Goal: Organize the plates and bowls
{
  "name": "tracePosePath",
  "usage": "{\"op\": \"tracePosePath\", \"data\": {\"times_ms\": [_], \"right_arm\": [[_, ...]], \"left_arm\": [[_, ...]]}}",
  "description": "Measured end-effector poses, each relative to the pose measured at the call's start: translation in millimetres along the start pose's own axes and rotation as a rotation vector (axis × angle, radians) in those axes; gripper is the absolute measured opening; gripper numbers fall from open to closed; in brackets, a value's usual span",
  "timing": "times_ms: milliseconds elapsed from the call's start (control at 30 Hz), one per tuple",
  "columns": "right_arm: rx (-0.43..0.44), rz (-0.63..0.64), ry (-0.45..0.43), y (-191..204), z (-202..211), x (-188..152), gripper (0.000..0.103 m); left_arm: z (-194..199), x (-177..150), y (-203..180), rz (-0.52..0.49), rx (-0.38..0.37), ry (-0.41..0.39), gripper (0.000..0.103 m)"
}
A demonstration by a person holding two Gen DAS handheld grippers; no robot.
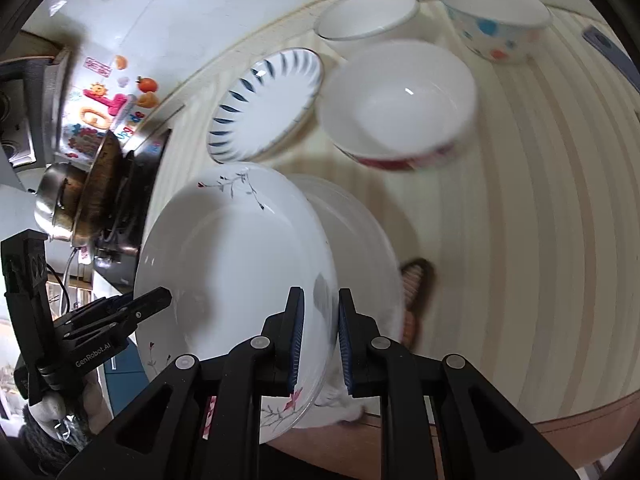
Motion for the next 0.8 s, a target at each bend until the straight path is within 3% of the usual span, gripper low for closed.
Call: {"op": "tracePosePath", "data": {"times_ms": [300,500,600,667,800], "right_arm": [[-0.045,-0.011,0.020,-22,-17,-3,0.018],[-0.049,-0.001,0.016,-19,-17,2,0.018],[-0.052,-0.034,0.072,-19,-19,1,0.019],[-0.053,-0.068,0.109,-22,-15,0,0.019],[-0.070,-0.089,0.045,-18,29,20,0.026]], "left_arm": [[-30,-1,-6,-0.034,0.034,0.053,0.028],[-33,6,-7,-0.081,0.078,0.048,0.028],[-33,7,-7,-0.093,0.071,0.054,0.028],[-29,8,-7,-0.091,0.049,0.054,0.028],[11,31,9,-0.060,0.029,-0.019,0.029]]}}
Point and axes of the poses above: each gripper's, at about its wrist camera, not at the fingertips, and z roughly against the way its jaws point, y to its left, x to its top, the point moved 10 cm from there along -z, roughly the way its jaws point, and after that the axes turned 8 degrees about -z, right-handed, at the moved point
